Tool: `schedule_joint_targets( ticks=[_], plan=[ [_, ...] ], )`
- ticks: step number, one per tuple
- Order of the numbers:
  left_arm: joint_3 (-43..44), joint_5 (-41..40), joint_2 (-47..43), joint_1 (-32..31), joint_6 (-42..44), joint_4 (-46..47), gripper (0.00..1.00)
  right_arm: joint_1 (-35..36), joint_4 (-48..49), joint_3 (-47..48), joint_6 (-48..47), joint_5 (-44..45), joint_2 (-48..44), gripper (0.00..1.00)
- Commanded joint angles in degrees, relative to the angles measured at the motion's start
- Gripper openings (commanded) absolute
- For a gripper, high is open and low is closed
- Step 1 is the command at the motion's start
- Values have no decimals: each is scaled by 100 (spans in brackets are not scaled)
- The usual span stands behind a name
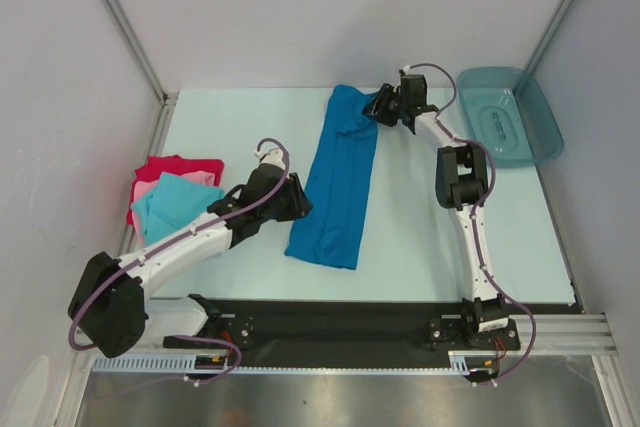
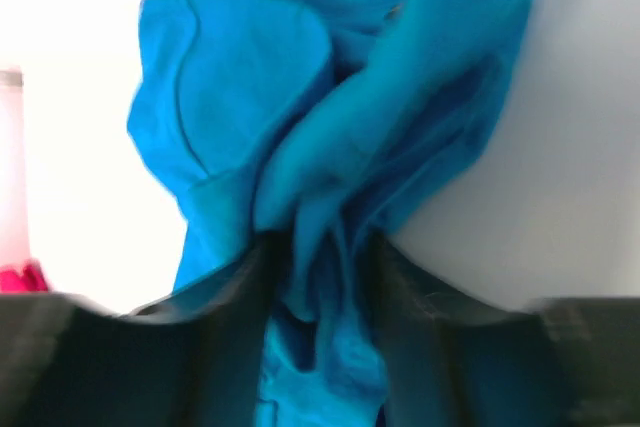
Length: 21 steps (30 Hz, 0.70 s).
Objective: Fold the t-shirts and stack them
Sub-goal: Fold the tshirt
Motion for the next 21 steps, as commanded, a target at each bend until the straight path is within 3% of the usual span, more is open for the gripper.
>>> schedule_joint_targets(
  ticks=[1, 4, 15, 21],
  plan=[
    [233, -115, 10, -30, 16, 27, 43, -22, 90, 16, -139, -11, -67, 53],
    [234, -142, -60, -39, 16, 18, 43, -22, 107, -291, -148, 279, -364, 61],
    [-522, -968, -623, -74, -11, 176, 46, 119, 82, -1452, -86, 1597, -2307, 63],
    [-873, -889, -763, -74, -125, 440, 46, 145, -349, -2531, 747, 2152, -3649, 64]
  ],
)
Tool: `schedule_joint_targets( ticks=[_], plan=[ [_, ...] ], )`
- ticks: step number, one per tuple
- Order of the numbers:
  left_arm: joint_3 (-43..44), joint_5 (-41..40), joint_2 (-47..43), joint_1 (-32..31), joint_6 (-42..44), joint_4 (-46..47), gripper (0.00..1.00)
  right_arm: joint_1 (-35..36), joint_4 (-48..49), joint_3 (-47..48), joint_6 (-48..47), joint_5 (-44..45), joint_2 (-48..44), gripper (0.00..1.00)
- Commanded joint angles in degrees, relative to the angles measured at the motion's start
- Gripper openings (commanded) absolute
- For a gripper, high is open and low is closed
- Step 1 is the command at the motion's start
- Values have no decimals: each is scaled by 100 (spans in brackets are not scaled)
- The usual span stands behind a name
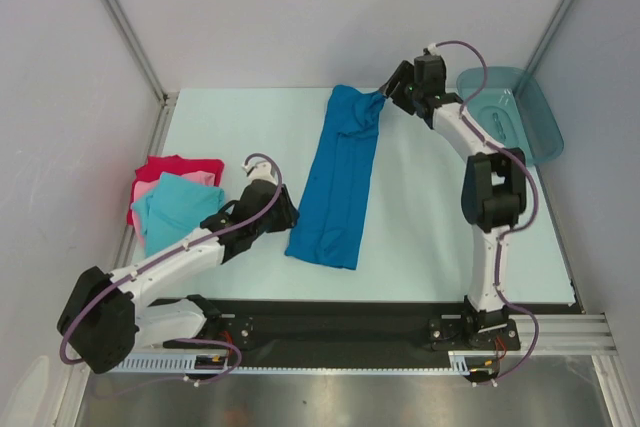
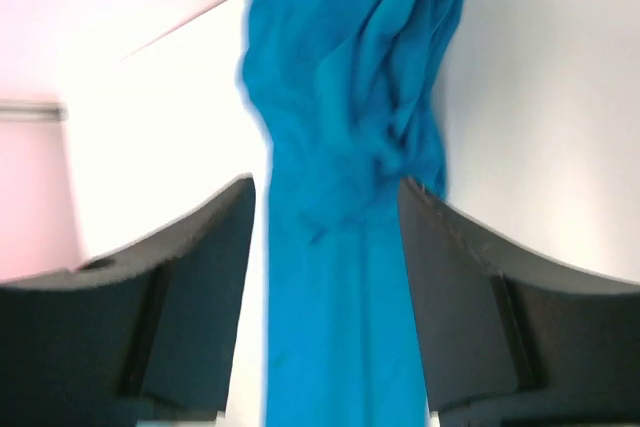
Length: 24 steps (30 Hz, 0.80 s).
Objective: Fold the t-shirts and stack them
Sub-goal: Fold the tshirt
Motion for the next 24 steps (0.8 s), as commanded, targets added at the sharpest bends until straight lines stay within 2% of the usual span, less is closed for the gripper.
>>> schedule_joint_targets(
  ticks=[1, 3, 4, 9, 11, 17, 24],
  plan=[
    [-205, -111, -226, -37, -125, 377, 46, 30, -120, -1260, 708, 445, -1263, 64],
    [-319, -58, -252, -37, -143, 482, 46, 65, 292, -2230, 1140, 445, -1807, 63],
    [-363, -41, -261, -45, -143, 509, 46, 100, 537, -3001, 1219, 445, -2280, 63],
    [-636, -84, -471, -46, -90, 588, 46, 337, 1303, -5027, 1413, 603, -3593, 63],
    [-767, -154, -612, -37, -107, 641, 49, 398, 1681, -5860, 1440, 515, -4171, 63],
    [-1277, -32, -753, -37, -300, 1298, 53, 855, 2007, -7199, 1405, 524, -5525, 63],
    [-1602, 161, -525, -28, -169, 1695, 53, 1936, 2148, -8368, 1545, 893, -6467, 63]
  ],
)
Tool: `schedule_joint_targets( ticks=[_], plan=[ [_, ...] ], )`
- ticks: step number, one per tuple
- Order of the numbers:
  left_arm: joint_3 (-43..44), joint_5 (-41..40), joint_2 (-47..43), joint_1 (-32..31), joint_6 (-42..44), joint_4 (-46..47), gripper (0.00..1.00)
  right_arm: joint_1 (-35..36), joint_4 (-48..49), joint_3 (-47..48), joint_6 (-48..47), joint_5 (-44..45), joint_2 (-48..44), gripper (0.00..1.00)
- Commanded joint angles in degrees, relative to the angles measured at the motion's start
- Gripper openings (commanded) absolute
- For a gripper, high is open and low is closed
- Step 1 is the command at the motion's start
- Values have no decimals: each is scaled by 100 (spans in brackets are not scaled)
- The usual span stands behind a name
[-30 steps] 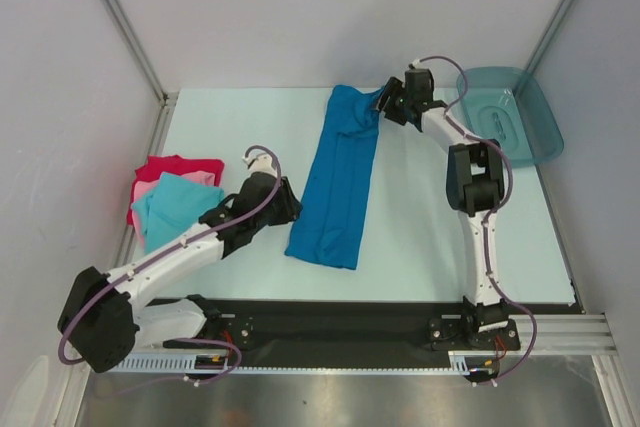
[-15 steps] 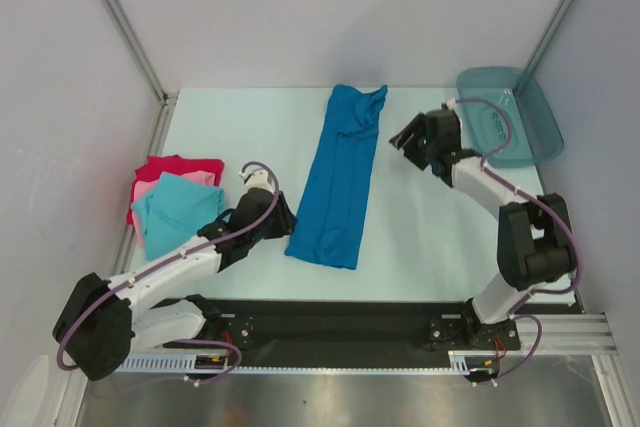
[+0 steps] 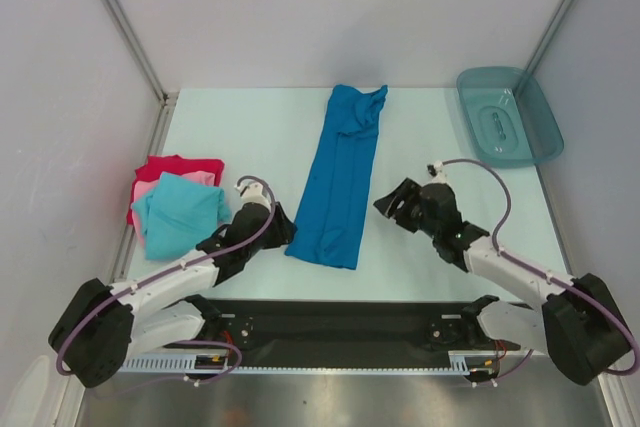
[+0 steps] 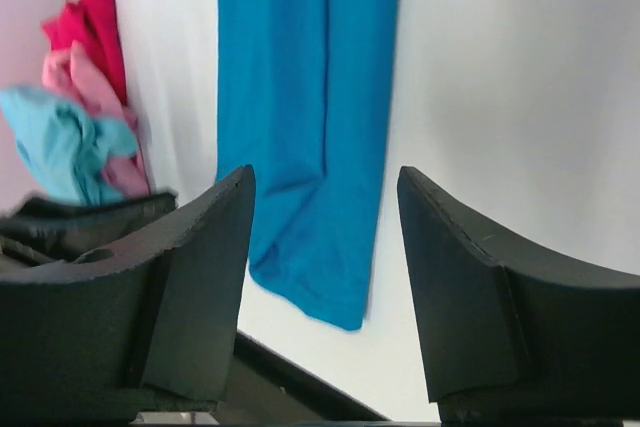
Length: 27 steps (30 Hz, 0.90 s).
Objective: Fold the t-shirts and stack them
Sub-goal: Fold the tshirt
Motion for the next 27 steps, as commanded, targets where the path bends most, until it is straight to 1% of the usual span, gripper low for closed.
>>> schedule_joint_targets(
  ticks=[1, 4, 5, 8, 12, 16, 20, 22, 27],
  plan=[
    [-217, 214, 37, -17, -23, 611, 53, 556, 360, -581, 186, 388, -320, 63],
    [-428, 355, 28, -8, -23, 726, 54, 971, 519, -1029, 353, 625, -426, 63],
    [-524, 425, 28, -17, -23, 735, 54, 1268, 527, -1118, 423, 713, -461, 63],
    [-665, 539, -77, -17, -31, 683, 53, 1613, 536, -1399, 581, 969, -549, 64],
    [-745, 593, -165, -8, -5, 481, 53, 1798, 729, -1734, 740, 1004, -663, 64],
    [-859, 601, -86, -8, 48, 445, 53, 1912, 1080, -1945, 828, 995, -549, 64],
    [-1008, 654, -60, -8, 13, 594, 52, 2053, 1484, -2051, 915, 1048, -233, 64],
    [-1044, 741, -7, -17, -31, 734, 51, 2175, 1897, -2104, 977, 1118, 109, 64],
    [-982, 847, 282, -26, -75, 928, 49, 2553, 2731, -1735, 1179, 1241, 1382, 64]
  ],
)
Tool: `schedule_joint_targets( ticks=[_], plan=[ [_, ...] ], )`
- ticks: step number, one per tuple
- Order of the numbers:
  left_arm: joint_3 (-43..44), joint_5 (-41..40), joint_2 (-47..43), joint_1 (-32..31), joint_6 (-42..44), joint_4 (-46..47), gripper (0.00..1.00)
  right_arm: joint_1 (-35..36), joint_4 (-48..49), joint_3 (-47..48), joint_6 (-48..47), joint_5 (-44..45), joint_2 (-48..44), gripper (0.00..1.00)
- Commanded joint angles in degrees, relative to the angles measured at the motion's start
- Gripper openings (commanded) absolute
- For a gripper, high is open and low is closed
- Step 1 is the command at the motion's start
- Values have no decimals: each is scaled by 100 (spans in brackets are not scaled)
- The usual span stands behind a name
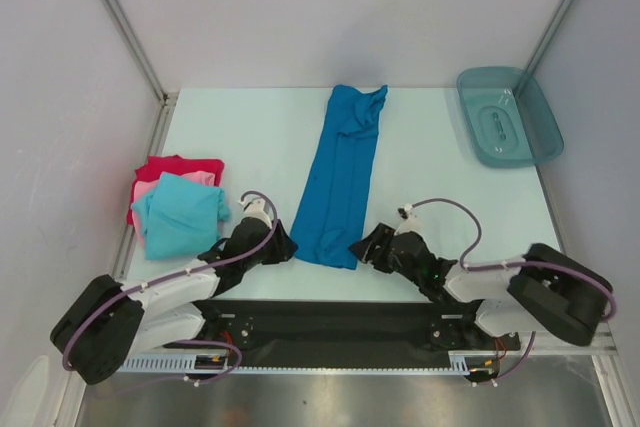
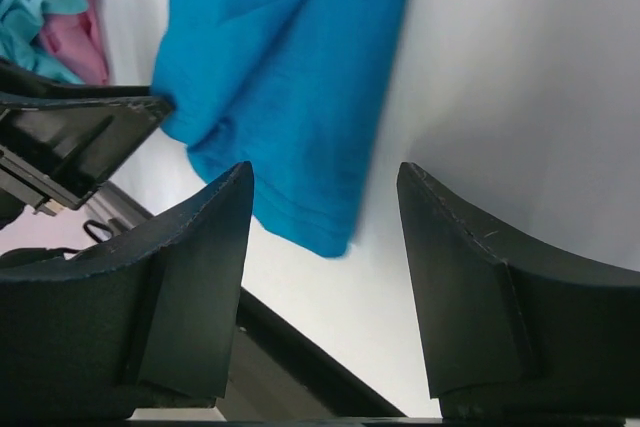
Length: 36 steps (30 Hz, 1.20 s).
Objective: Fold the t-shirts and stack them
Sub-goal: Fold the tshirt
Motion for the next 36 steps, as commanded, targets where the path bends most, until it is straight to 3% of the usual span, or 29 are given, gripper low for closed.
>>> schedule_joint_targets(
  ticks=[1, 7, 16, 18, 22, 23, 27, 31, 36],
  plan=[
    [-34, 170, 198, -17, -73, 163, 49, 276, 414, 241, 163, 212, 1129, 64],
    [-60, 161, 76, -17, -73, 181, 49, 699, 767, 523, 427, 308, 2003, 64],
    [-209, 100, -65, -17, -64, 190, 48, 760, 231, 638, 418, 519, 1732, 61],
    [-183, 108, -101, -26, -47, 138, 47, 760, 73, 672, 436, 589, 1635, 52],
    [-157, 56, -267, -17, -12, 15, 37, 752, -243, 769, 462, 651, 1512, 8],
    [-148, 47, -311, -26, -3, -20, 29, 743, -340, 778, 453, 651, 1494, 0],
    [-130, 108, -373, -17, 15, -74, 1, 699, -551, 761, 444, 704, 1249, 0],
    [-156, 179, -391, -104, -46, -56, 0, 638, -1078, 629, 453, 765, 662, 0],
    [-95, -145, -303, -814, -292, 5, 0, 331, -2299, 655, 392, 696, -149, 0]
  ],
)
